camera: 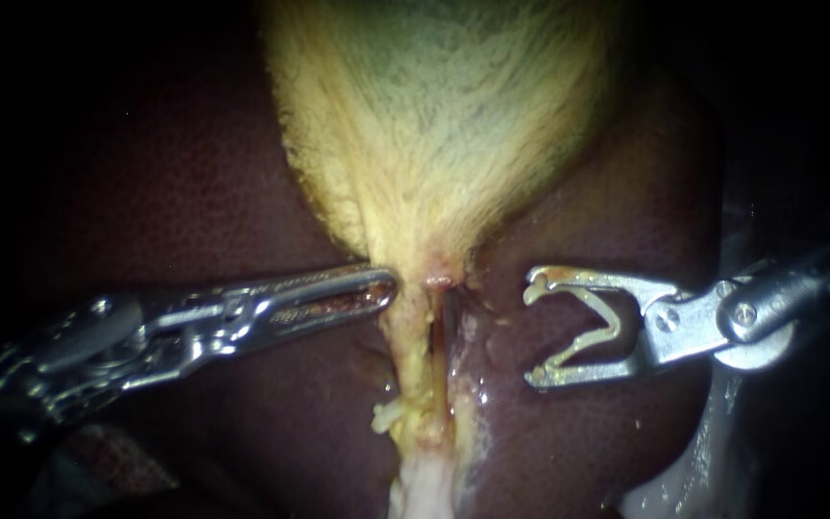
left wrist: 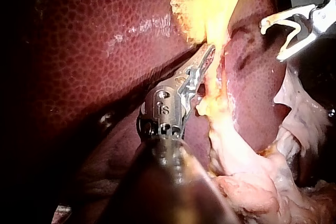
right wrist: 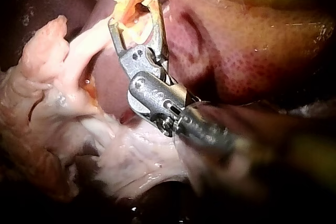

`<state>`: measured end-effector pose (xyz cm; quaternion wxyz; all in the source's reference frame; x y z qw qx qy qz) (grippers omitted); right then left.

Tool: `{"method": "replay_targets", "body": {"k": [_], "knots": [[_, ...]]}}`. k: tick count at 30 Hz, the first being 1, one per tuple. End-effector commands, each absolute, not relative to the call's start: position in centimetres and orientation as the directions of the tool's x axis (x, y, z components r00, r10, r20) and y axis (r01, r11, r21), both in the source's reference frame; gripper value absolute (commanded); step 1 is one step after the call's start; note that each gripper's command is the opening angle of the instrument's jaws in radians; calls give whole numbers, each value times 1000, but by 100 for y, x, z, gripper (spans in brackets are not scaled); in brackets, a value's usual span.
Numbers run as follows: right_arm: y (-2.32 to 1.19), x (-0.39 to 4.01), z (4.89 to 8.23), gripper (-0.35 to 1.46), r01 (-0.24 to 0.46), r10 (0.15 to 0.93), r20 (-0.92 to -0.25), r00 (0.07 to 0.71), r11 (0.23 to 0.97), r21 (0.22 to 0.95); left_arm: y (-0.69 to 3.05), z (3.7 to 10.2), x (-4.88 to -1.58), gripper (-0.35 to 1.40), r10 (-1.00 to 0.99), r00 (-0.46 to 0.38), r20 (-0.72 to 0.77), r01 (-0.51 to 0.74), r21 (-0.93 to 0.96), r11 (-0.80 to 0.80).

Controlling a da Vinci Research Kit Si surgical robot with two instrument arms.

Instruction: Clipping second clip left tube

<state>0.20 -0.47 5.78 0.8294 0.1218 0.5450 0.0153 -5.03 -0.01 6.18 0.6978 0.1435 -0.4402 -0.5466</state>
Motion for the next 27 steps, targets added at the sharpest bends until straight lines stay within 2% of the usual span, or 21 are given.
{"method": "replay_targets", "body": {"k": [1,3,14,21,27], "knots": [[-50,23,580,60,107,158,-900,405,970,218,-1,615,-500,-35,-889,15,458,635,682,362],[-55,30,584,60,112,156,-902,404,970,217,-3,611,-494,-35,-889,17,457,632,684,363],[-107,103,633,60,122,246,-883,400,940,317,-5,588,-445,-35,-886,18,463,644,673,364],[-121,133,668,60,131,273,-875,399,928,349,-8,573,-446,-35,-888,16,460,646,673,360],[-114,130,691,60,127,279,-870,406,926,356,-8,566,-447,-35,-889,17,457,648,673,358]]}}
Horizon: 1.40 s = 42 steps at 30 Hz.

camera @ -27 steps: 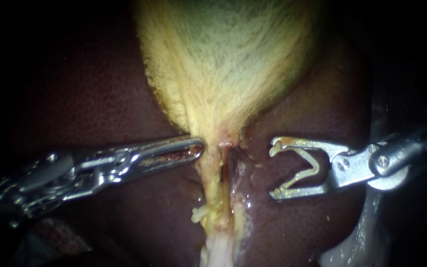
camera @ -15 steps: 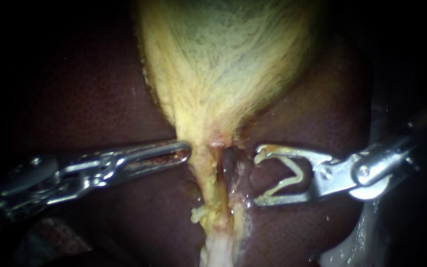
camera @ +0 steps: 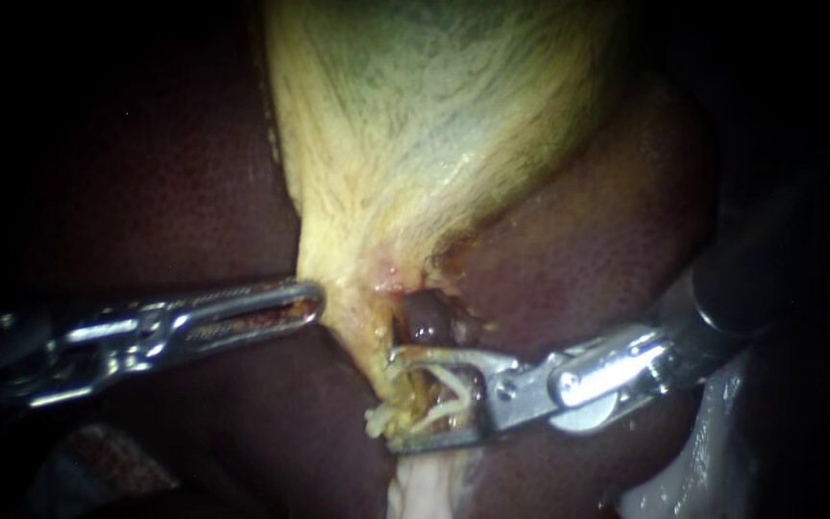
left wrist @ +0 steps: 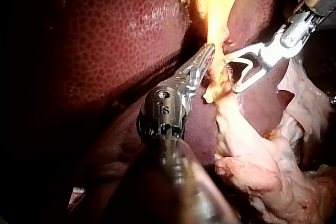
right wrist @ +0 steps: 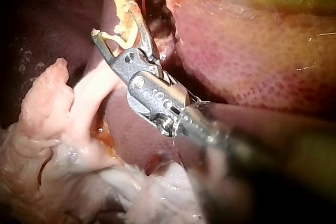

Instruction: Clipping second clip left tube

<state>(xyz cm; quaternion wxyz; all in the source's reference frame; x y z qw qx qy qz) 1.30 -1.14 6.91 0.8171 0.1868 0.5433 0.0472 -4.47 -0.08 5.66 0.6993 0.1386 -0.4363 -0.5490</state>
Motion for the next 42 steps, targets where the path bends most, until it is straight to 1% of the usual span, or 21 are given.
{"method": "replay_targets", "body": {"k": [1,6,8,13,18,23,25,27,28,29,30,32,36,42], "knots": [[-113,128,694,59,124,277,-867,415,927,355,-8,565,-446,-35,-889,14,458,647,674,358],[-106,118,702,58,114,258,-839,478,930,351,-6,563,-446,-35,-889,15,457,646,675,357],[-106,118,704,58,115,255,-835,489,929,351,-6,562,-446,-35,-889,12,458,645,676,357],[-111,132,711,58,110,252,-834,490,932,346,-5,559,-448,-35,-889,11,457,646,676,355],[-125,158,725,58,104,242,-834,496,937,333,-4,556,-452,-35,-888,5,459,645,677,354],[-137,175,738,58,128,235,-830,506,931,341,-4,555,-457,-35,-888,4,459,647,676,352],[-139,176,739,56,131,230,-825,516,931,341,-4,554,-458,-35,-888,4,459,648,676,352],[-138,173,738,48,135,225,-817,530,930,343,-4,554,-459,-35,-888,3,459,648,676,352],[-138,170,737,39,138,222,-812,540,929,345,-4,554,-459,-35,-888,3,459,648,676,352],[-137,166,735,13,136,228,-800,555,924,357,-4,554,-459,-35,-888,3,459,648,676,352],[-136,163,733,-8,134,236,-790,565,919,370,-4,554,-459,-35,-888,3,459,648,676,351],[-131,159,729,-35,131,243,-785,570,916,379,-4,554,-460,-35,-888,3,459,648,676,351],[-124,159,723,-35,131,248,-784,570,914,384,-4,554,-460,-35,-888,3,459,648,676,351],[-127,159,726,-35,121,272,-773,573,905,408,-3,554,-460,-35,-888,3,459,648,676,351]]}}
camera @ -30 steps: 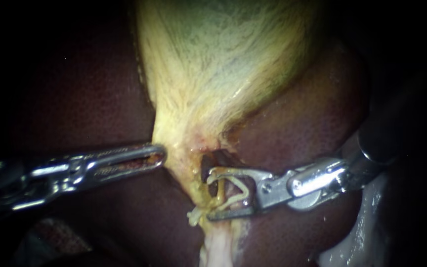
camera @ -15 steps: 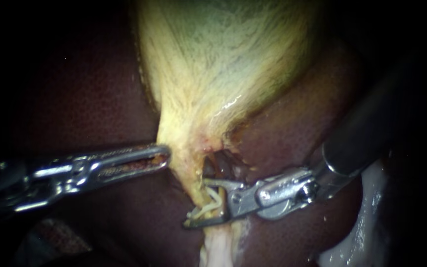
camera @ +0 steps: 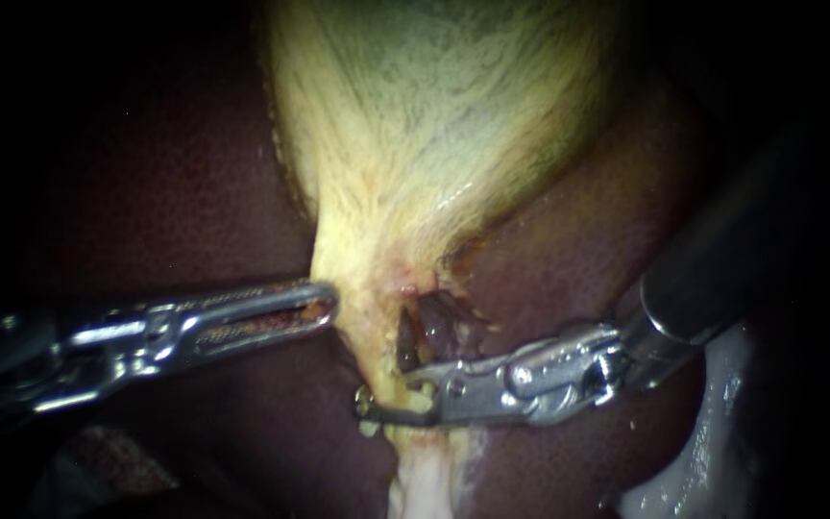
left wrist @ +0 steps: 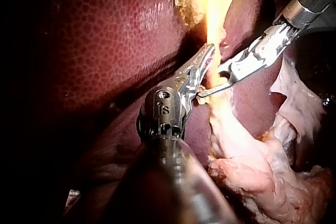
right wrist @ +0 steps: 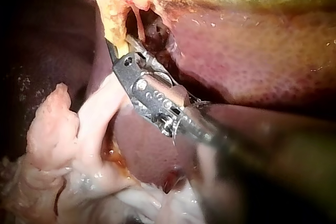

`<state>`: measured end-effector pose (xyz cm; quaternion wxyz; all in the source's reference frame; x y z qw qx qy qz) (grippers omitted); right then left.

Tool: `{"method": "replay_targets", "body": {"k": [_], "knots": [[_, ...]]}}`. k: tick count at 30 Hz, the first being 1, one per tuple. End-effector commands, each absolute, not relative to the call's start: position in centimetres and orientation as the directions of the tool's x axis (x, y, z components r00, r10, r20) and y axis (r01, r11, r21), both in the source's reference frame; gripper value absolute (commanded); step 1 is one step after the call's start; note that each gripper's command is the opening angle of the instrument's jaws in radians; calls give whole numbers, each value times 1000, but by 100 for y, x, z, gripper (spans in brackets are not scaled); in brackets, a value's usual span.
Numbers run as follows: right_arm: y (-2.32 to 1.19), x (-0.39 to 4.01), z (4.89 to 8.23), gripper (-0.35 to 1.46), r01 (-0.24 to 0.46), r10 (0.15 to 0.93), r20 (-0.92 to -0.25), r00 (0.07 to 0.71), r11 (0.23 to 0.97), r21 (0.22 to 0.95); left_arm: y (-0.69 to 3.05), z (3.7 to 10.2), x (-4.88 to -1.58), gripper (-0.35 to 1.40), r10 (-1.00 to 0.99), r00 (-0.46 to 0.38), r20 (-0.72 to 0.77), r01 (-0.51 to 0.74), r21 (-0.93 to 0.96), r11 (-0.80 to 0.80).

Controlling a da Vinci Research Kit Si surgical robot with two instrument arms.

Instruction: Clipping second clip left tube

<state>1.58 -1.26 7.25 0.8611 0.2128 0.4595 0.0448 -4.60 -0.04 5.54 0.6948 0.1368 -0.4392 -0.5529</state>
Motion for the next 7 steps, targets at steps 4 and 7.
{"method": "replay_targets", "body": {"k": [4,7], "knots": [[-128,158,726,-35,120,283,-769,573,900,420,-3,555,-461,-35,-888,3,459,649,675,351],[-128,158,726,-35,119,288,-767,574,897,425,-3,555,-461,-35,-888,3,459,649,675,351]]}}
